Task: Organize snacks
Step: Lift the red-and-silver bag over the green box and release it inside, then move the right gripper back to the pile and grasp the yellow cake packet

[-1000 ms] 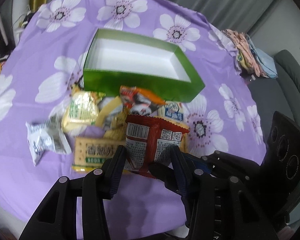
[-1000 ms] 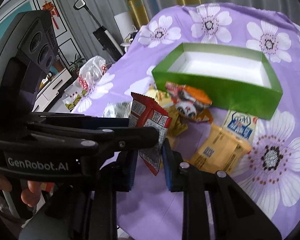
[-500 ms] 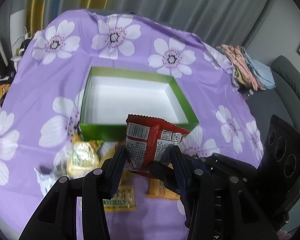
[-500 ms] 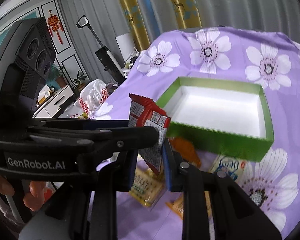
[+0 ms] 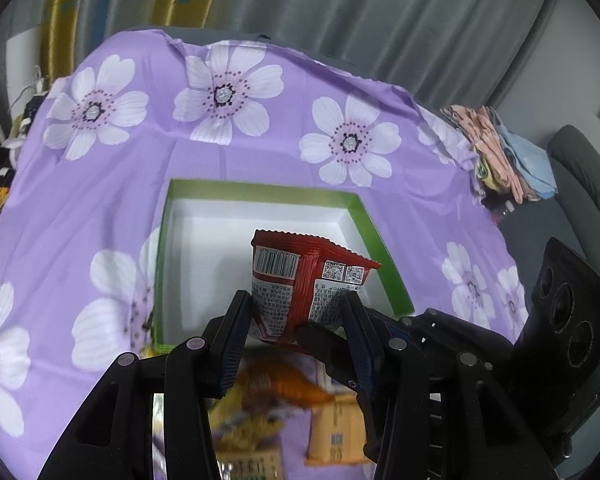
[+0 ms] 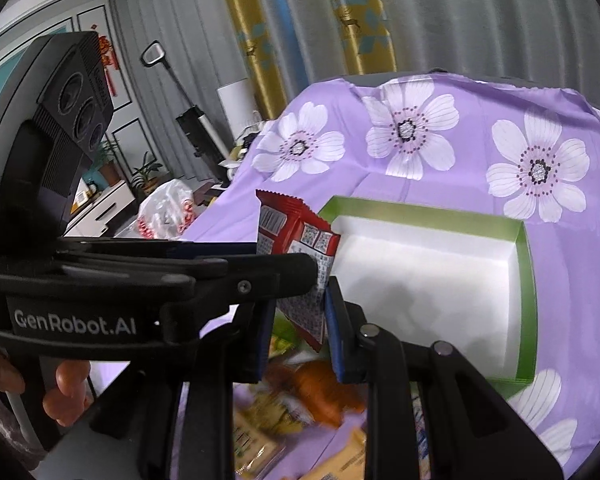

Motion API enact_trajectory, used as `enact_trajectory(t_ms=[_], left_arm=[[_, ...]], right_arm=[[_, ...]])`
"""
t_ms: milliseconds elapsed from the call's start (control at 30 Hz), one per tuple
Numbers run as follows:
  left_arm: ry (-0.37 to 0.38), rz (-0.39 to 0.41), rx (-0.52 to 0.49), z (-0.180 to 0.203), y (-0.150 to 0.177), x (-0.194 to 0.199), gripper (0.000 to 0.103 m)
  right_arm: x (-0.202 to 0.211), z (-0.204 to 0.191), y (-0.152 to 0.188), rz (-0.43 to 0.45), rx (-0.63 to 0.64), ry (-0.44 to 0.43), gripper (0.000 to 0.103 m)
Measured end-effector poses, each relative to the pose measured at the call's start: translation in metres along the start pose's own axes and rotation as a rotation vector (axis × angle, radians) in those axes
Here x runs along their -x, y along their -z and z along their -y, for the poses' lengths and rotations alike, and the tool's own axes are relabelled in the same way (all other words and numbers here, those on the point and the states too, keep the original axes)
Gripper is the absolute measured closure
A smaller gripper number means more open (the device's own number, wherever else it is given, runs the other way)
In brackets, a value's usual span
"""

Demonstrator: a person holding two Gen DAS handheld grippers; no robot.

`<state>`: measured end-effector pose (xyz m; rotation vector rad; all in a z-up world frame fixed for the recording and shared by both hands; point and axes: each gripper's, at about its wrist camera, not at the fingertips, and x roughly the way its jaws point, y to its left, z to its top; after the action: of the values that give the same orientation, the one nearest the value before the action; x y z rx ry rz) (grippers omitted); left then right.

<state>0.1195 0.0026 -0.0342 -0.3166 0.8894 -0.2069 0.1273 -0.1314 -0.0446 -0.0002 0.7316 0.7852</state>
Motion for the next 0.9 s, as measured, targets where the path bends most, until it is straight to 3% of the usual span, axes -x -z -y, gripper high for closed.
enact_trajectory(t_ms=[267,400,467,533,567,900], left_arm=[[0.043,-0.065,0.042,-0.013,-0.025,-0.049,0.056],[0.073,-0.106,0.090,-0.022,-0.023,-0.069,0.056],[0.042,-0.104,0.094,-0.024,-0.023,-0.073,0.051],[0.025,-0.100,0.111,-0.030,-0.022,-0.073,0.029],[0.016,-0.093,0.118,-0.033,-0.021,-0.071,0.025],[-0.046,-0.048,0.153,-0.053,-0.005,-0.030,0.019]], right_arm=[[-0.035,0.035,-0.013,-0.052,-0.042,0.036,0.074],[-0.049,0.047,-0.008,-0.092,-0.085,0.064,0.057],[-0.050,0.051,-0.004,-0.095,-0.103,0.084,0.048],[-0.047,0.055,-0.002,-0.094,-0.111,0.104,0.046],[-0.044,0.058,0.000,-0.094,-0.117,0.109,0.046],[0.012,0.071,0.021,-0.037,-0.190,0.148,0.034]])
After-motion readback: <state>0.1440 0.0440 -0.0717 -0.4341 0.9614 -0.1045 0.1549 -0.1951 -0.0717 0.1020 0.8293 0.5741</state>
